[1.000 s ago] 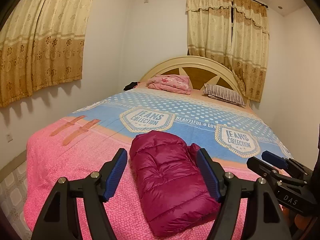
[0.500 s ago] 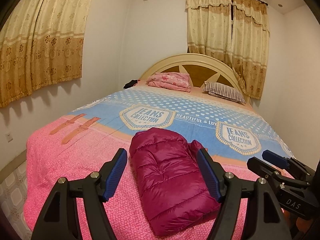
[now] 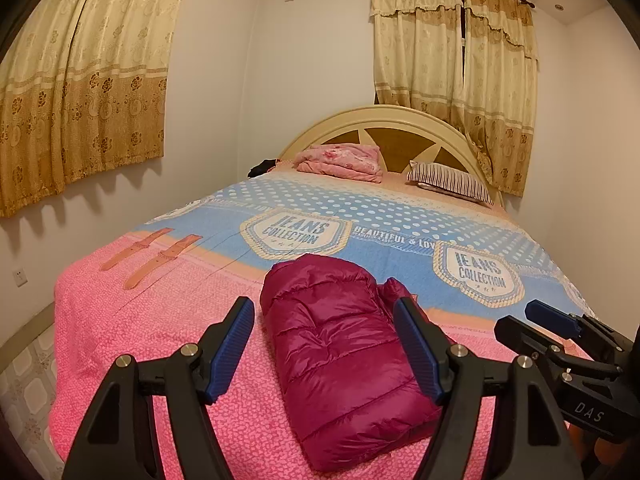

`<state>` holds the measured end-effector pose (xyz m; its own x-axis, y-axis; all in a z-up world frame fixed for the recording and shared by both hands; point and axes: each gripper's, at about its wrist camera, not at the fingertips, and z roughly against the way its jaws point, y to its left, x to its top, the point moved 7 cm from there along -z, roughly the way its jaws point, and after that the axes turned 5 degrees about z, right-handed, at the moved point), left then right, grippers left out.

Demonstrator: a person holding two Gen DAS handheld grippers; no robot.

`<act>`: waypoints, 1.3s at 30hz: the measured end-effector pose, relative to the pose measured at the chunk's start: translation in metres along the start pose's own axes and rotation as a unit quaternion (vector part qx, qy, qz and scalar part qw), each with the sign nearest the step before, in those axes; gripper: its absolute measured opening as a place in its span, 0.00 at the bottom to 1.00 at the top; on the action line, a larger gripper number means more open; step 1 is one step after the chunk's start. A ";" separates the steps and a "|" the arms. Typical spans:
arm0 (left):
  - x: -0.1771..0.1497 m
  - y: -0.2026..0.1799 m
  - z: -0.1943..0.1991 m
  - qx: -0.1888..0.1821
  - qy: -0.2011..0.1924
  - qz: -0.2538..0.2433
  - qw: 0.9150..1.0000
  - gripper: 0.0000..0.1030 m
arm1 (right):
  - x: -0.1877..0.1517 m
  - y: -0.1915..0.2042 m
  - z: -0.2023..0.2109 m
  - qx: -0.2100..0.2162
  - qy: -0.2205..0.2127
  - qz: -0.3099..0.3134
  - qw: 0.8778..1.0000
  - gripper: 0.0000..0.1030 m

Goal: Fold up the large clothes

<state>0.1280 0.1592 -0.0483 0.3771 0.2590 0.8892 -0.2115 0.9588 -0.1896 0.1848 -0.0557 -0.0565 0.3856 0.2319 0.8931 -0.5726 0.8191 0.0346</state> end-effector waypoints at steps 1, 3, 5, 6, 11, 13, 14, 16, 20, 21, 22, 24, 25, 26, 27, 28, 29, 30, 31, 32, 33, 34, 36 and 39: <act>0.000 0.000 0.000 0.000 0.000 0.000 1.000 0.70 | 0.000 0.000 0.000 0.001 0.000 0.000 1.000 0.65; 0.000 0.000 0.000 0.000 0.000 0.000 1.000 0.70 | 0.000 0.001 -0.001 0.001 0.001 0.001 1.000 0.65; 0.000 0.000 0.000 0.000 0.000 0.000 1.000 0.70 | 0.000 0.002 -0.001 0.002 0.001 0.001 1.000 0.65; 0.000 0.000 0.000 0.000 0.000 0.000 1.000 0.70 | 0.000 0.002 -0.001 0.002 0.001 0.001 1.000 0.65; 0.000 0.003 -0.001 0.009 0.004 -0.001 1.000 0.71 | 0.000 0.004 -0.003 0.003 0.003 0.001 1.000 0.65; 0.001 0.004 -0.002 0.011 0.004 0.001 1.000 0.71 | -0.001 0.004 -0.003 0.003 0.003 0.001 1.000 0.65; 0.002 0.006 -0.002 0.014 0.002 0.002 1.000 0.71 | -0.001 0.005 -0.004 0.003 0.003 0.001 1.000 0.65; 0.001 0.006 -0.002 0.013 0.003 0.002 1.000 0.71 | -0.001 0.005 -0.003 0.003 0.003 0.002 1.000 0.65; 0.002 0.009 -0.002 0.021 0.003 0.002 1.000 0.71 | -0.001 0.005 -0.003 0.005 0.004 0.002 1.000 0.65; 0.002 0.010 -0.002 0.022 0.003 0.001 1.000 0.71 | -0.001 0.005 -0.004 0.004 0.004 0.002 1.000 0.65; 0.002 0.008 -0.003 0.020 0.004 0.000 1.000 0.71 | -0.001 0.005 -0.004 0.005 0.004 0.002 1.000 0.65; 0.002 0.008 -0.004 0.016 0.007 0.003 1.000 0.71 | -0.002 0.005 -0.004 0.005 0.004 0.003 1.000 0.65; 0.002 0.008 -0.004 0.016 0.006 0.002 1.000 0.71 | -0.002 0.005 -0.004 0.005 0.004 0.004 1.000 0.65; 0.002 0.008 -0.004 0.020 0.006 -0.001 1.000 0.71 | -0.002 0.005 -0.004 0.005 0.004 0.004 1.000 0.65; 0.002 0.010 -0.005 0.026 0.006 -0.004 1.000 0.72 | -0.003 0.005 -0.004 0.005 0.004 0.005 1.000 0.65; 0.002 0.009 -0.005 0.029 0.006 -0.005 1.000 0.73 | -0.003 0.005 -0.003 0.005 0.003 0.006 1.000 0.65; 0.003 0.011 -0.006 0.030 0.006 -0.003 1.000 0.76 | -0.004 0.004 -0.002 0.006 0.003 0.007 1.000 0.65; 0.003 0.012 -0.006 0.030 0.007 -0.001 1.000 0.77 | -0.004 0.004 -0.002 0.006 0.003 0.007 1.000 0.65; 0.003 0.012 -0.006 0.030 0.005 0.000 1.000 0.78 | -0.004 0.003 -0.002 0.007 0.003 0.007 1.000 0.65; 0.003 0.013 -0.007 0.034 0.003 -0.001 0.999 0.79 | -0.004 0.003 -0.002 0.007 0.003 0.008 1.000 0.65; 0.004 0.013 -0.007 0.037 0.002 -0.003 0.999 0.79 | -0.004 0.003 -0.002 0.007 0.003 0.008 1.000 0.65; 0.003 0.013 -0.007 0.037 0.002 -0.004 0.999 0.80 | -0.004 0.003 -0.002 0.007 0.003 0.008 1.000 0.65; 0.003 0.013 -0.007 0.041 0.001 -0.003 0.999 0.81 | -0.005 0.003 -0.001 0.008 0.004 0.009 1.000 0.65; 0.002 0.012 -0.008 0.043 0.001 -0.005 0.999 0.83 | -0.005 0.003 -0.001 0.008 0.004 0.010 1.000 0.65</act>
<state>0.1338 0.1722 -0.0520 0.3818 0.2489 0.8901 -0.2831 0.9483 -0.1437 0.1818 -0.0539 -0.0613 0.3796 0.2511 0.8904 -0.5910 0.8063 0.0246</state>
